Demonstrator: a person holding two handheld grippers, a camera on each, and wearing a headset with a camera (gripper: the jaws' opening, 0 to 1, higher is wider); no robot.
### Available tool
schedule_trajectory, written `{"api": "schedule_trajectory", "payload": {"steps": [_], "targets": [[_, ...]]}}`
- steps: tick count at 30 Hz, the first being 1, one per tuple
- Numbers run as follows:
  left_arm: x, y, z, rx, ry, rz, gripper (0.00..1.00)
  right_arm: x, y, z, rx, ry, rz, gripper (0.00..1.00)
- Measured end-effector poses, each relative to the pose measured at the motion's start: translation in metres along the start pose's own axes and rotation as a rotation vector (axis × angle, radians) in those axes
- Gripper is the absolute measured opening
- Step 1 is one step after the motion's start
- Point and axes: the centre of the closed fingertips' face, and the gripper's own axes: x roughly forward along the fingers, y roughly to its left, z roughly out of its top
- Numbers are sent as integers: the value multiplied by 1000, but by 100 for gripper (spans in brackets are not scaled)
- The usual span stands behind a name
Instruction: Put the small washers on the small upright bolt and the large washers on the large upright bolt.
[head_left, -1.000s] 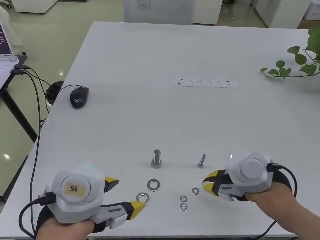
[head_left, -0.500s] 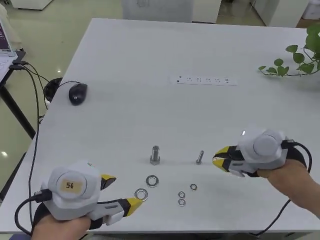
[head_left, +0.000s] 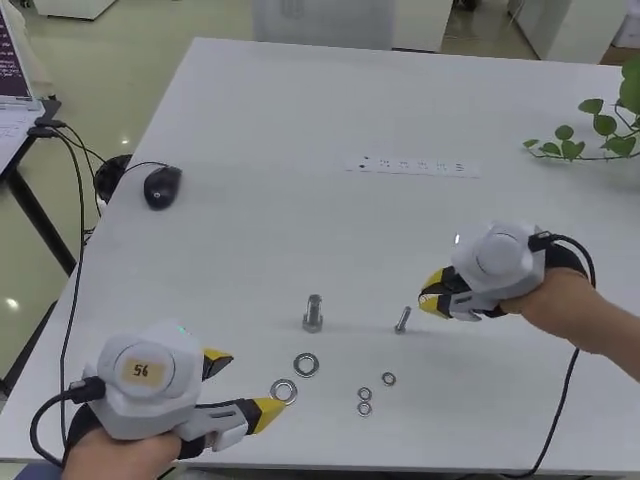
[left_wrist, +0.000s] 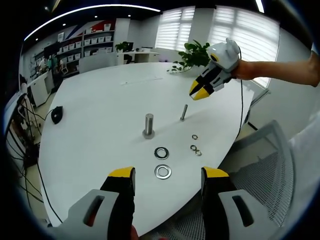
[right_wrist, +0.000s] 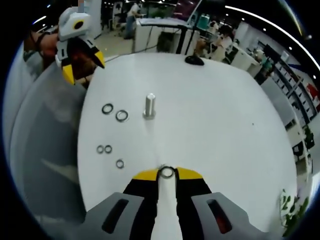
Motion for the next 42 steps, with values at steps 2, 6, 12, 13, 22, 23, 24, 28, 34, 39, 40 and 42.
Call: {"api": "schedule_trajectory", "payload": {"steps": [2,6,12,13,22,23,24,28,34,39,40,42], "targets": [[-1,0,0,-2,-1,2,52,5,1,1,-29,20,8,13],[-3,2,-2,-10,-1,8,52,13,0,1,-35,33,28,13],[-4,4,-3,-15,0,12,52,21,2,-3,-61,81,50,13],[-4,4,-3,-14,1,12,52,21,3,-3,-64,86,53,13],[-2,5,-2,-17,-1,12,52,24,3,-5,-71,107,68,13],[-2,5,-2,-17,-2,11,52,25,2,-6,-73,110,67,13],[-2,5,-2,-16,-1,12,52,25,2,-6,-73,113,68,13],[-3,6,-2,-19,-1,13,52,26,3,-6,-79,117,72,13],[-3,7,-4,-20,1,14,52,30,4,-8,-89,131,80,13],[-3,7,-4,-22,1,15,52,35,7,-10,-98,149,91,13],[-3,7,-4,-22,0,15,52,36,7,-11,-98,153,93,13],[-3,7,-4,-21,2,15,52,38,8,-13,-99,160,98,13]]}}
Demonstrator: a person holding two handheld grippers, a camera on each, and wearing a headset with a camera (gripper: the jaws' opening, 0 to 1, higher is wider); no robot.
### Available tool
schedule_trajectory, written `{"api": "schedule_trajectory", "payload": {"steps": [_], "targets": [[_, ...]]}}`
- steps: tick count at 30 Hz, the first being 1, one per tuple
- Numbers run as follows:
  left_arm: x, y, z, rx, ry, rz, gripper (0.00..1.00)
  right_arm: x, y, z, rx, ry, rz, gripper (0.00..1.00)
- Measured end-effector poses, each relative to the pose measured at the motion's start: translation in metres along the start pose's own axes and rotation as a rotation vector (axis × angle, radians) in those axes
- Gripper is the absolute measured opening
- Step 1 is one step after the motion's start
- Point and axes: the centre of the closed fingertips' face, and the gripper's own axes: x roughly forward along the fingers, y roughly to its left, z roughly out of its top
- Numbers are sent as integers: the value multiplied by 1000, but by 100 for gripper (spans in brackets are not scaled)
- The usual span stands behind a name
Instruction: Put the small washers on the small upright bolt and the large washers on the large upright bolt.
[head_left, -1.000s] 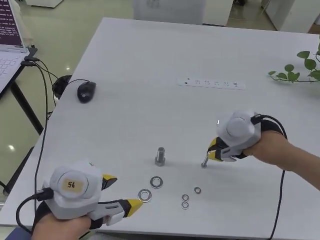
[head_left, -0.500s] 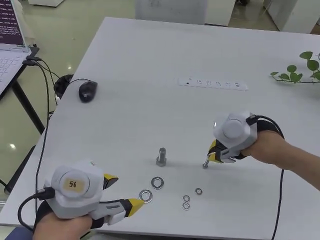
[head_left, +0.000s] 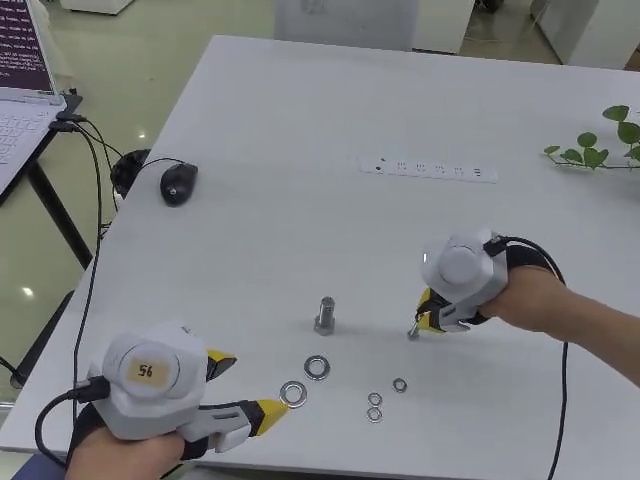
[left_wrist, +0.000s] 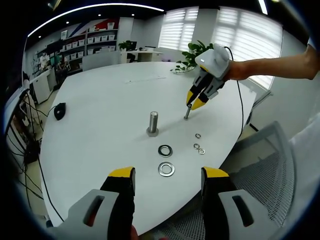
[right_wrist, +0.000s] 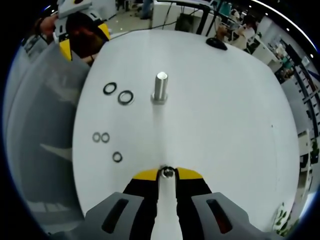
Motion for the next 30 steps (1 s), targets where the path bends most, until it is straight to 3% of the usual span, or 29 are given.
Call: {"api": "schedule_trajectory", "payload": {"steps": [13,30], "targets": [[-1,1,0,-2,-2,0,52,22,0,-7,31,33,37,10],[-1,0,-3,-4,0,3,52,17,3,-7,111,-51,32,19]]}}
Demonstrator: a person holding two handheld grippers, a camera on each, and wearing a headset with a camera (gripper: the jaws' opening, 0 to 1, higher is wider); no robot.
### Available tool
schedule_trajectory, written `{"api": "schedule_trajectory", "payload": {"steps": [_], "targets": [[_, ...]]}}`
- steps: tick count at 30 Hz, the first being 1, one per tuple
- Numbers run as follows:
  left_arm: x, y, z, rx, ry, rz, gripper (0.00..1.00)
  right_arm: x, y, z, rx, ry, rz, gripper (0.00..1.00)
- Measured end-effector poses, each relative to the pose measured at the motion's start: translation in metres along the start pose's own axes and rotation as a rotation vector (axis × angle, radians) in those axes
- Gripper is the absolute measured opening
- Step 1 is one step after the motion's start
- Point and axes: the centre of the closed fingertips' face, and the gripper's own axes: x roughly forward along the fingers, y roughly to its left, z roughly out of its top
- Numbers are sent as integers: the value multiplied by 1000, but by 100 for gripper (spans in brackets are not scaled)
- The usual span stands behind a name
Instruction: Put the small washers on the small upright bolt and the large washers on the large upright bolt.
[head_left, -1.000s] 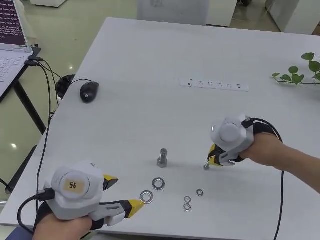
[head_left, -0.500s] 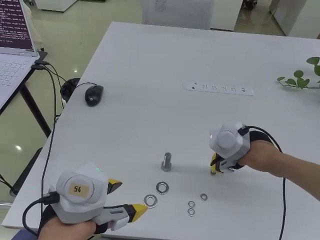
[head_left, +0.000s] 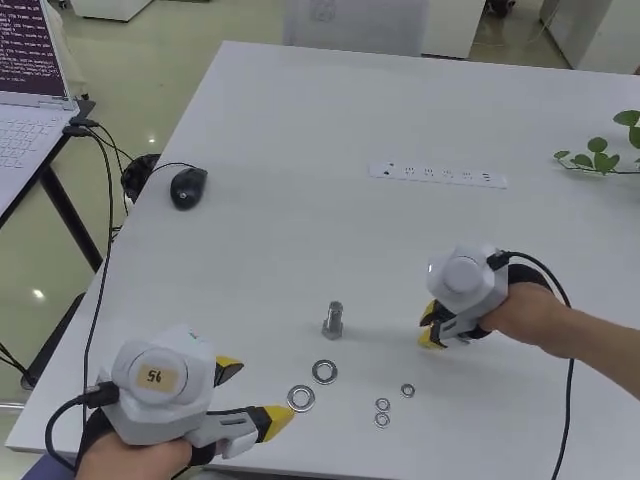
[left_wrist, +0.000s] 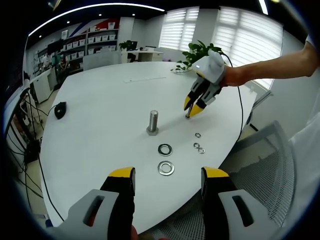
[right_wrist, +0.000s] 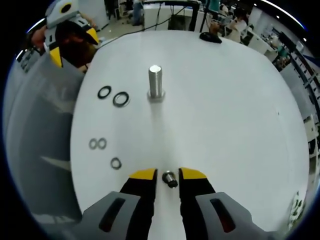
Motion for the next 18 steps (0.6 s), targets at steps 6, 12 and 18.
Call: {"api": "schedule_trajectory", "payload": {"steps": [6,12,18], "targets": [[0,0,1,2,-2,0,52,-6,0,-2,22,-21,-10,23],[0,-1,2,6,-3,-1,52,-15,-2,-1,47,-50,-34,26],[-1,-3,2,5,-7,-3,52,-30,-4,-2,96,-95,-76,28]]}}
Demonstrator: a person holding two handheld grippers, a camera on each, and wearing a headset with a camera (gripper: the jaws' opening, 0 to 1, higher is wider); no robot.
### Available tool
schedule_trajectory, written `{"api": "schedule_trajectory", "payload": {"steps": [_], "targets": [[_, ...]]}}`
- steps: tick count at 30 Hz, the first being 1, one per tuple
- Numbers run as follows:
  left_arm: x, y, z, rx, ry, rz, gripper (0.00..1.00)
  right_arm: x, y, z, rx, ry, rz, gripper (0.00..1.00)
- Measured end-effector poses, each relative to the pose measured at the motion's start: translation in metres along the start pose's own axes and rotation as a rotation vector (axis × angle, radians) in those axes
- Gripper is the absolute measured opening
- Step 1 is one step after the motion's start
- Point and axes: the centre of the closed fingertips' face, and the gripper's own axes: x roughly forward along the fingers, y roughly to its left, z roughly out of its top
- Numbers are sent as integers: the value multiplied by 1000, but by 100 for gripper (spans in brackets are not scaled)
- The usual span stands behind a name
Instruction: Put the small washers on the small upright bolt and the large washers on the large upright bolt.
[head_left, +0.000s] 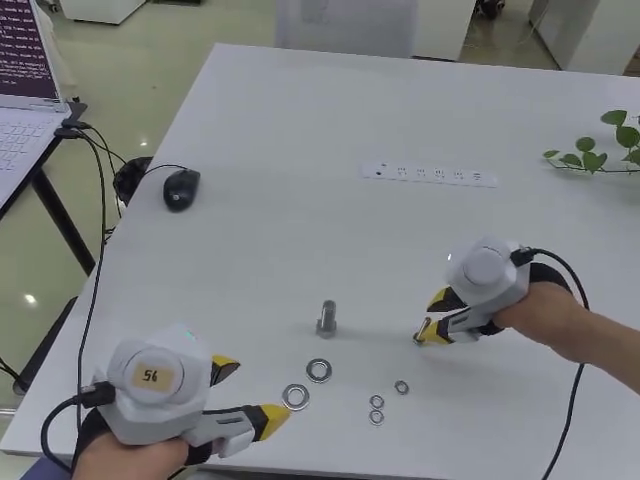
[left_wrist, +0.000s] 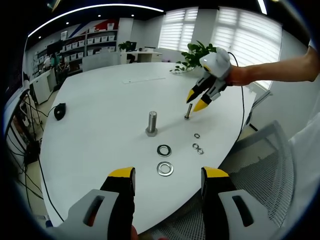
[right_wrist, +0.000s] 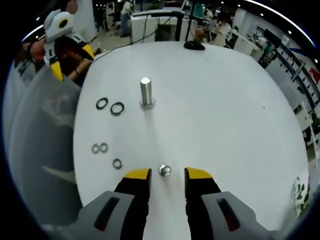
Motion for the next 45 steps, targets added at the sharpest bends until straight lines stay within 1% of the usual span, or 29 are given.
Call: {"api": "schedule_trajectory", "payload": {"steps": [4,6,11,13,15,16,19,21,24,25,32,36,38,39,44,45], "targets": [[0,0,0,2,0,0,52,-8,0,-7,47,-8,-21,28],[0,0,1,4,-1,0,52,-11,2,-11,64,-8,-22,28],[1,-2,1,10,0,-6,52,-13,10,-29,110,12,-26,28],[1,-3,1,10,0,-9,52,-11,16,-38,122,25,-14,27],[2,-4,1,13,2,-11,52,-8,25,-45,124,44,0,27],[2,-5,1,13,2,-12,52,-6,32,-48,119,57,18,27],[2,-5,0,13,4,-14,52,1,45,-52,102,75,45,26],[2,-5,-1,13,5,-15,52,5,54,-52,95,80,63,25],[2,-5,-1,15,7,-15,52,12,62,-50,92,78,83,24],[2,-5,-1,14,7,-14,52,14,67,-47,85,76,90,23],[0,-3,-1,10,7,-8,52,31,83,-29,36,57,130,22],[1,-2,-1,10,6,-8,52,39,87,-22,-4,61,141,22],[1,-3,0,8,5,-9,52,43,89,-21,-22,71,153,22],[1,-3,0,8,5,-9,52,43,88,-18,-45,61,148,21],[2,-3,1,9,4,-11,52,45,87,-15,-52,55,149,19],[2,-4,1,10,5,-13,52,46,88,-15,-69,55,150,19]]}}
